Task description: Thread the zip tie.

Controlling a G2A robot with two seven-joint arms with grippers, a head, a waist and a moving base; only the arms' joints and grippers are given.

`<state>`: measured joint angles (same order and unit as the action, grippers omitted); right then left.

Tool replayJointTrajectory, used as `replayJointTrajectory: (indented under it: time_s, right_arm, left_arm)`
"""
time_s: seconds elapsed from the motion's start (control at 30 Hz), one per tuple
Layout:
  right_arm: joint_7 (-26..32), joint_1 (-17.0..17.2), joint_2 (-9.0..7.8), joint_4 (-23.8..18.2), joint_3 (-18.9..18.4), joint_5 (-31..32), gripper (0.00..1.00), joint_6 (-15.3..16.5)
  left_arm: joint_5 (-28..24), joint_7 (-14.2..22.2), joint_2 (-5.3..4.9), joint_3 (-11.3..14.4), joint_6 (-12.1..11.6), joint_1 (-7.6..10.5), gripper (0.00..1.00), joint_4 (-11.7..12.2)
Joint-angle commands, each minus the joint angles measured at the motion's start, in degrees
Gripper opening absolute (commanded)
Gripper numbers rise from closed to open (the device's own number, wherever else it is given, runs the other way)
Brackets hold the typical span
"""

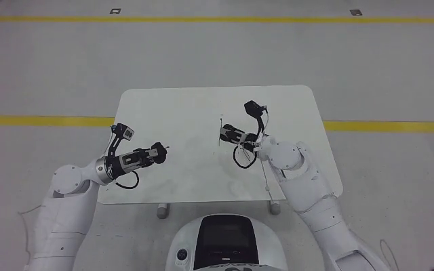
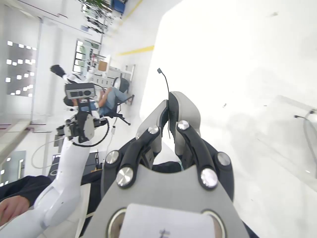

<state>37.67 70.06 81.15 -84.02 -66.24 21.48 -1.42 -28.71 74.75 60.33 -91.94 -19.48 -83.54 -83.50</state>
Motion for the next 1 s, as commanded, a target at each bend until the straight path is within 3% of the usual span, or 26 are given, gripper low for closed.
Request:
replayJointTrajectory:
  time_s: [0.0, 0.1, 0.47, 0.57, 0.8, 0.97]
  right_arm:
    - [-2.95, 1.07, 0.25, -0.56, 0.88, -1.99, 0.00, 1.34]
    - [-4.45, 1.70, 0.56, -0.69, 2.17, -4.89, 0.00, 3.41]
    - [-5.87, 2.32, 0.54, -1.15, 2.26, -4.87, 0.00, 4.15]
    - [-11.83, 4.60, 0.63, -3.73, 2.12, -6.10, 0.00, 7.52]
    - [-28.15, 8.71, 1.07, -6.80, 4.75, 0.13, 0.00, 14.30]
    - [-32.90, 9.30, 1.50, -6.61, 7.62, 3.97, 0.00, 14.65]
  left_arm:
    - [0.00, 0.00, 0.00, 0.00, 0.00, 0.00, 0.00, 0.00]
    - [0.00, 0.00, 0.00, 0.00, 0.00, 0.00, 0.00, 0.00]
    - [0.00, 0.00, 0.00, 0.00, 0.00, 0.00, 0.00, 0.00]
    - [0.82, -2.23, 0.07, 0.87, 0.37, -0.39, 0.00, -0.45]
    - [2.11, -7.63, 0.21, 3.64, 0.09, -1.64, 0.00, -1.72]
    - [2.00, -10.30, 0.29, 5.38, 0.68, -1.99, 0.00, -2.05]
